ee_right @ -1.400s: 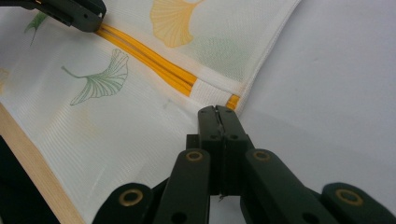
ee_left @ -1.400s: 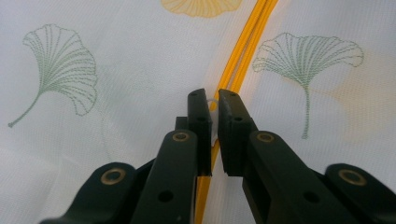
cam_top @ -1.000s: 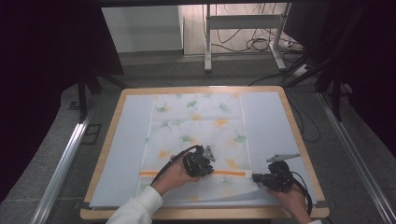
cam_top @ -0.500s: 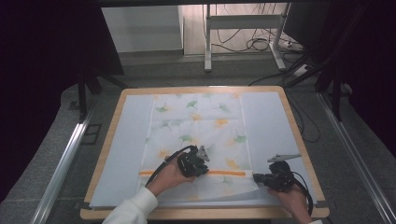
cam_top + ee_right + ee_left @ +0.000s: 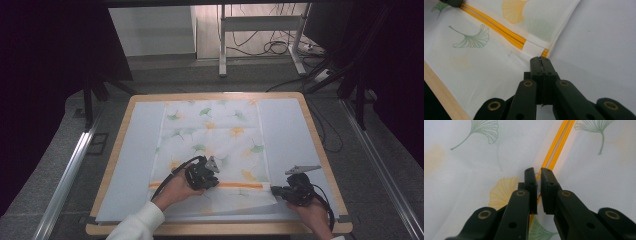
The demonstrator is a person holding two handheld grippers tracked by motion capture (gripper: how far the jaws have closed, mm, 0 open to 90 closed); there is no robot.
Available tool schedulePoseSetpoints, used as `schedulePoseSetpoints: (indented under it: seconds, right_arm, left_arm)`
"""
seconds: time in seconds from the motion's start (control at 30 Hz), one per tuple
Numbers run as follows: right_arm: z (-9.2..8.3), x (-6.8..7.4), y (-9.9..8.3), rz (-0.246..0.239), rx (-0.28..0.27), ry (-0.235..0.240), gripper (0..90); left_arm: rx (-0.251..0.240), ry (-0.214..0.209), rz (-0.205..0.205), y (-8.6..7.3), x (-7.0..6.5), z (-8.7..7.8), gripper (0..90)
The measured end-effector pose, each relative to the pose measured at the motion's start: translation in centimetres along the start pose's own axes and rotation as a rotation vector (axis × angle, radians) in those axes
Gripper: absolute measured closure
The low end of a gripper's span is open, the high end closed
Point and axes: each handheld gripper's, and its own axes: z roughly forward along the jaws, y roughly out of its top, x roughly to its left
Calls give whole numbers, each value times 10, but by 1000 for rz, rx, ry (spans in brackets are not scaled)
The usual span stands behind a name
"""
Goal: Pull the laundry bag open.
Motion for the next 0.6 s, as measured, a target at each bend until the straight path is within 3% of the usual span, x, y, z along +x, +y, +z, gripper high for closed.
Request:
schedulePoseSetpoints:
  seconds: [0.2, 0.5, 0.6]
  right_arm:
    - [1, 3, 1, -21, 0, -15, 896]
    - [9, 19, 9, -113, 29, -26, 895]
    - [10, 19, 10, -108, 34, -26, 895]
  left_arm:
    - [-6, 1, -15, -7, 2, -3, 849]
    - [-11, -5, -19, -8, 3, -3, 849]
    - [-12, -1, -19, -9, 3, -3, 849]
